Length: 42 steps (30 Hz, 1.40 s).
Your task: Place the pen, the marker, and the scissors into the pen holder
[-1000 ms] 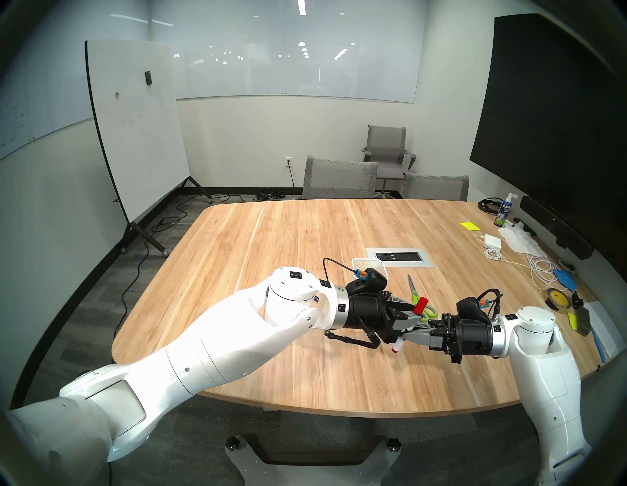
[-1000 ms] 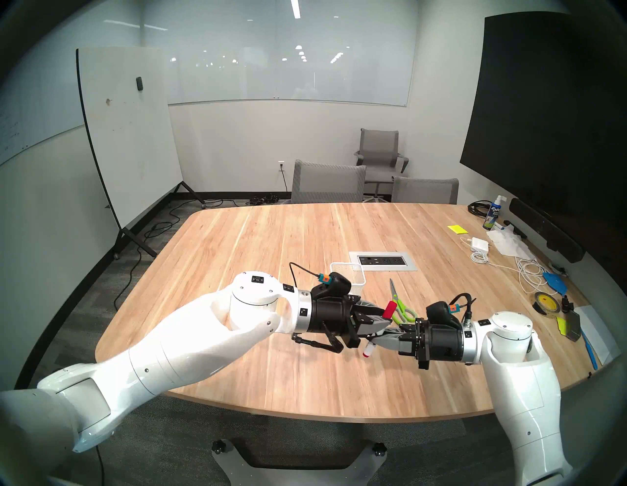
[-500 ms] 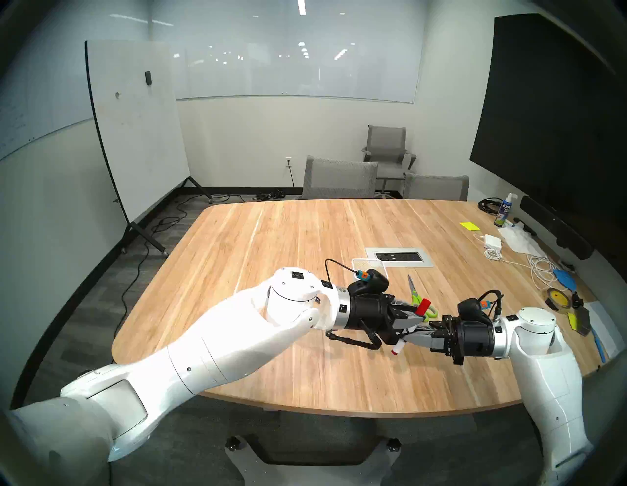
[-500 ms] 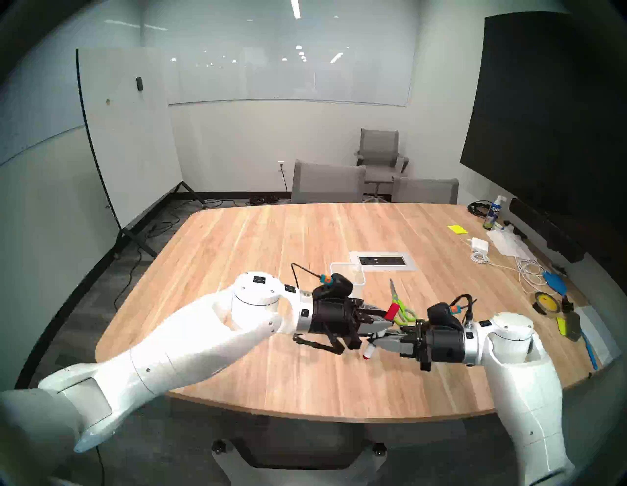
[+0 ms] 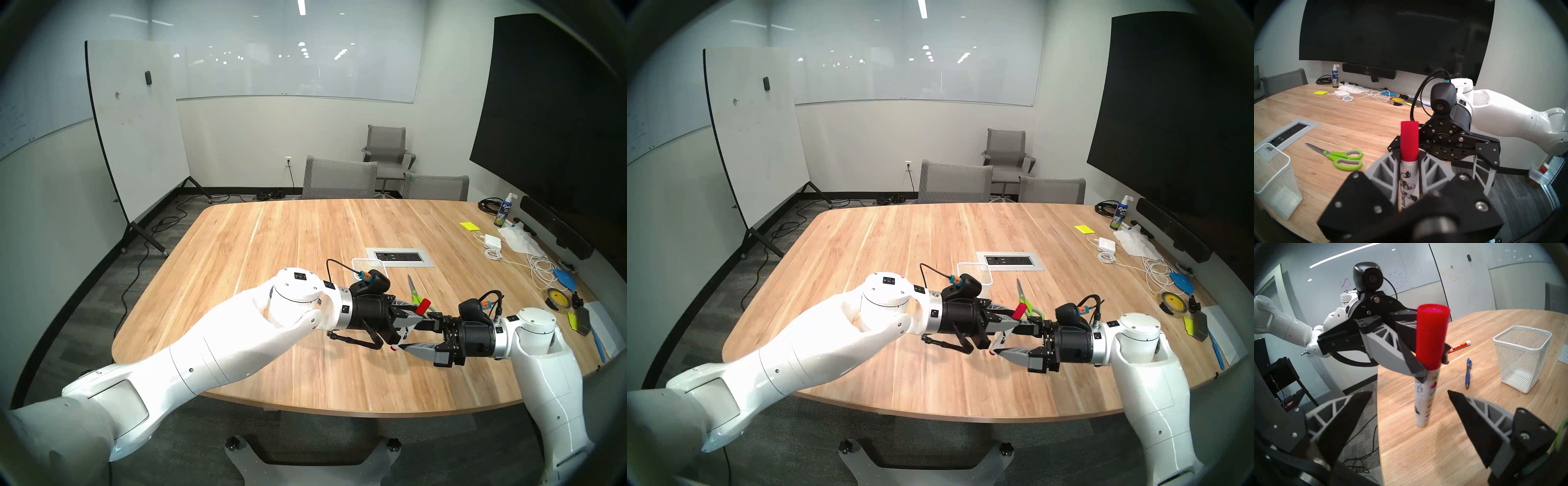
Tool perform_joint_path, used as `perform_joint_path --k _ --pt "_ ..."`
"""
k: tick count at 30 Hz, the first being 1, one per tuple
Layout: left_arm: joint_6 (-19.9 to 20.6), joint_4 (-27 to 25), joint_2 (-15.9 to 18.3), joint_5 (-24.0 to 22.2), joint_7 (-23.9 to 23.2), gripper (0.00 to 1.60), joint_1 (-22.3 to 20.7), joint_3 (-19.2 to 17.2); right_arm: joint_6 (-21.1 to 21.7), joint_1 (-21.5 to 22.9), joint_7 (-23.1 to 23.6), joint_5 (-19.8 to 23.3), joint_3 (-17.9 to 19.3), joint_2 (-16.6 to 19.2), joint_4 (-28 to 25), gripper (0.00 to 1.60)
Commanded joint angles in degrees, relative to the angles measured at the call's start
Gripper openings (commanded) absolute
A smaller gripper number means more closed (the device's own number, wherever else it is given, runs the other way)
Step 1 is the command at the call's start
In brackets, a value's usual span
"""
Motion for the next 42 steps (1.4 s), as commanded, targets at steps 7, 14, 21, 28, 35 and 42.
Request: perform_joint_path --k 7,14,21,28,35,42 --pt "0.91 -3.44 0.64 -1.05 3.55 0.00 0.85 -1.80 -0.15 0.34 0.89 1.04 0.31 -0.05 -0.24 1.60" --pt "1.82 -6.08 1.85 -0.89 7.25 0.00 1.80 -3.03 -0.11 0.74 0.57 0.86 0.38 -0.06 0.32 1.60" --pt "1.85 -7.42 2.37 -0.42 10.69 0.00 2.70 -3.80 -0.37 1.08 0.30 0.67 0.43 -0.16 1.00 1.60" --pt "1.92 -7.92 2.31 0.22 13.79 0.00 3.24 -3.90 -0.02 0.96 0.43 0.77 0.58 -0.13 1.21 1.60" --pt "0.65 -7.87 1.99 0.62 14.62 0.00 3.84 -4.22 -0.18 0.31 1.13 0.82 0.33 -0.05 1.00 0.00" --pt "-0.98 -7.38 1.52 0.60 15.19 0.00 4.40 -4.64 0.72 -0.67 1.24 1.26 0.35 -0.34 -0.66 0.00"
